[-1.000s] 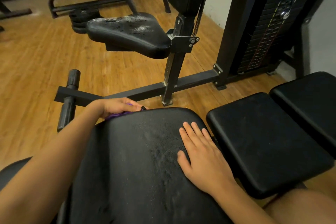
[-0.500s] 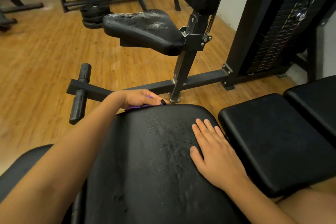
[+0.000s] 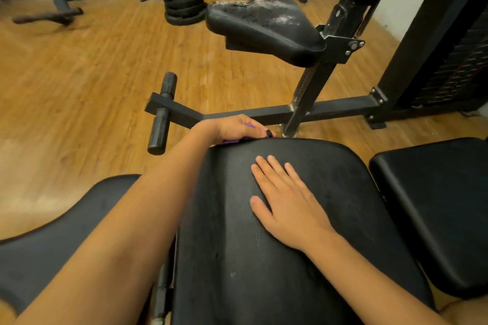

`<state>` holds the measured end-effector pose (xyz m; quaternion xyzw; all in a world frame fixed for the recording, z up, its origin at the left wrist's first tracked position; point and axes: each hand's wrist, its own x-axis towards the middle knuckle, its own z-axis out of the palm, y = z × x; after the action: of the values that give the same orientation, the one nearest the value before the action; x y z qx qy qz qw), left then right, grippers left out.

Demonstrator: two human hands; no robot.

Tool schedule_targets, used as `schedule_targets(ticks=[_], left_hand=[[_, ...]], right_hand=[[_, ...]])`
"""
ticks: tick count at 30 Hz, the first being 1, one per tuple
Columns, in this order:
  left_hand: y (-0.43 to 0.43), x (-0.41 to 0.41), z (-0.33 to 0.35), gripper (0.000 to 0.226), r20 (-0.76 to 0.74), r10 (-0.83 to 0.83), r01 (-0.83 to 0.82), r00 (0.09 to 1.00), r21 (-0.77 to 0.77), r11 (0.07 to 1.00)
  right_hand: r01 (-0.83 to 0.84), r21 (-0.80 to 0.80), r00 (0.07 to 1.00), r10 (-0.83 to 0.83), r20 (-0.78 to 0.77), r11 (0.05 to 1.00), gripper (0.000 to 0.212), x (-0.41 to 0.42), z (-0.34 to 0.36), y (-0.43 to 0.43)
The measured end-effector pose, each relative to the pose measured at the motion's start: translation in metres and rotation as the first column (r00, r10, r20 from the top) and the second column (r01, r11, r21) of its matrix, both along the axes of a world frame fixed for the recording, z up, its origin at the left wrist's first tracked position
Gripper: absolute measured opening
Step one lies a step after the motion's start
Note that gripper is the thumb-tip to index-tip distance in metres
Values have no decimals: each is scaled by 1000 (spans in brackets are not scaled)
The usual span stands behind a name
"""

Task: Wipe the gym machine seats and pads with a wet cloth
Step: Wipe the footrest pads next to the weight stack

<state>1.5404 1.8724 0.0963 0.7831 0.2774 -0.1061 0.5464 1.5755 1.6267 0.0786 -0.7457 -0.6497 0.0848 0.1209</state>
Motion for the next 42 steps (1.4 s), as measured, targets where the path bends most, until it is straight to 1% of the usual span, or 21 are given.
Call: schedule_targets(ticks=[3,6,8,13,18,20,22,24,26,27,31,34,37,39,42], left_hand=[[16,-33,-10,28,-6,-1,1,1000,-48,999],[24,-56,-10,27,11,15,-14,1000,-87,996],[26,-52,-11,27,40,28,-24,999,-103,994],[15,-30,-14,28,59,-2,6,998,-62,998],[19,-51,-10,30,57,-10,12,998,-44,999],[23,-69,-7,31,42,29,-27,999,-53,998],[24,-82,-9,30,77,98,-93,992,-76,993],[19,-73,-9,28,107,127,-124,986,-39,992],[13,-53,-7,24,83,65,-70,994,50,996],[10,-45,-7,24,69,37,-41,997,63,997],[5,-41,-6,25,102,43,-48,994,53,997],[10,-61,-2,26,91,40,-43,995,40,998],[25,-102,-7,27,38,127,-127,991,-11,992],[31,-125,-18,28,77,224,-221,972,-51,974],[24,-126,-25,23,114,305,-306,945,-11,952]], right_hand=[[-7,-26,1000,6,-17,1000,64,2,-6,-8],[-1,-18,1000,1,-20,1000,65,-1,-5,-4],[1,-13,1000,-1,-23,1000,65,-1,-4,0],[4,-8,1000,-4,-4,1000,65,1,-8,0],[-9,-9,1000,9,-27,1000,64,1,-8,-2],[-10,-6,1000,10,-27,1000,64,1,-7,-2],[-9,9,1000,9,-29,1000,64,0,-6,-1],[2,15,1000,-2,-17,1000,64,1,-4,0],[20,14,1000,-20,4,1000,64,3,-4,-1],[20,5,1000,-20,11,1000,64,1,-5,-1],[-2,-11,1000,2,-18,1000,64,-5,-4,0],[-2,-25,1000,2,-8,1000,64,0,-3,-3],[8,-16,1000,-8,-3,1000,64,-1,-3,-2],[8,-11,1000,-8,-12,1000,64,-3,-3,0],[4,-14,1000,-4,-4,1000,64,-4,-4,1]])
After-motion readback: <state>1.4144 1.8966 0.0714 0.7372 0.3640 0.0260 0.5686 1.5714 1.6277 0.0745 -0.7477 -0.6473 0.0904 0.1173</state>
